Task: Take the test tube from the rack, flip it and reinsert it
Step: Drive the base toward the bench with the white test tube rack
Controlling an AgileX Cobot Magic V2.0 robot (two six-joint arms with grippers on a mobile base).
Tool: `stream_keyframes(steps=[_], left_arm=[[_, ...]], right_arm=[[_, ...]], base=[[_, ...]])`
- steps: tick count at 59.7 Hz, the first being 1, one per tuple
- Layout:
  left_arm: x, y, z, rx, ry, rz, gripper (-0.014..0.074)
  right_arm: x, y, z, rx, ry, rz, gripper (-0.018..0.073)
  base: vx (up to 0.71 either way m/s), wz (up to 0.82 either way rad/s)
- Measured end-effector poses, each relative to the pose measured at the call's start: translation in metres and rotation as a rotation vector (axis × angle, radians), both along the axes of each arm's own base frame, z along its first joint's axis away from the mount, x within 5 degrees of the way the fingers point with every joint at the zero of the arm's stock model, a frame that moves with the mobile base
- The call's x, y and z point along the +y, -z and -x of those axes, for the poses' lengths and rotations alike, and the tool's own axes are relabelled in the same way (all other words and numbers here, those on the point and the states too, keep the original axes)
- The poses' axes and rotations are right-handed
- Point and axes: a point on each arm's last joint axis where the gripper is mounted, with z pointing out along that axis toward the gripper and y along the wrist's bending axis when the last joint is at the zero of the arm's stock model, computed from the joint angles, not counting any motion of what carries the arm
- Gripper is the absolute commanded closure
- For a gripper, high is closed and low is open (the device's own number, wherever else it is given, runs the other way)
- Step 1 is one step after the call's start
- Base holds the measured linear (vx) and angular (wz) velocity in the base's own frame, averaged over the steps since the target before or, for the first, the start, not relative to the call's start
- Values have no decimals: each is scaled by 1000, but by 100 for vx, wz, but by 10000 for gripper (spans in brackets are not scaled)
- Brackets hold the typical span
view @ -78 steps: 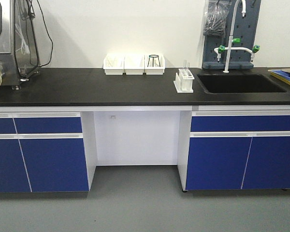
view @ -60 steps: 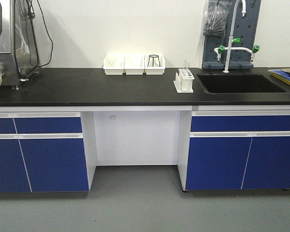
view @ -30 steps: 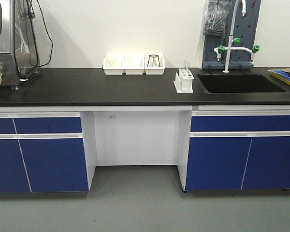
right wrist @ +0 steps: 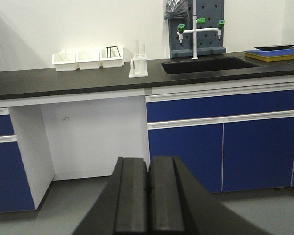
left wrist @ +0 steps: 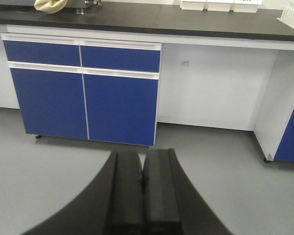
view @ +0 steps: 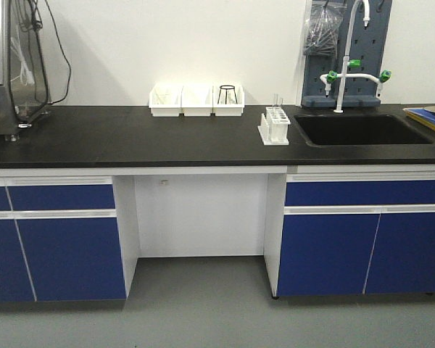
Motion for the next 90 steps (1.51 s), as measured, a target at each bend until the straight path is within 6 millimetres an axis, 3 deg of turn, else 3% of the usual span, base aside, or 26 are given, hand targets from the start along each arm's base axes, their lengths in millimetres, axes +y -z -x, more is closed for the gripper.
stream_keyframes(steps=[90], left_arm=[[0, 0, 0, 0, 0, 0, 603]], right_arm=[[0, 0, 0, 0, 0, 0, 568]], base=[[45, 0]])
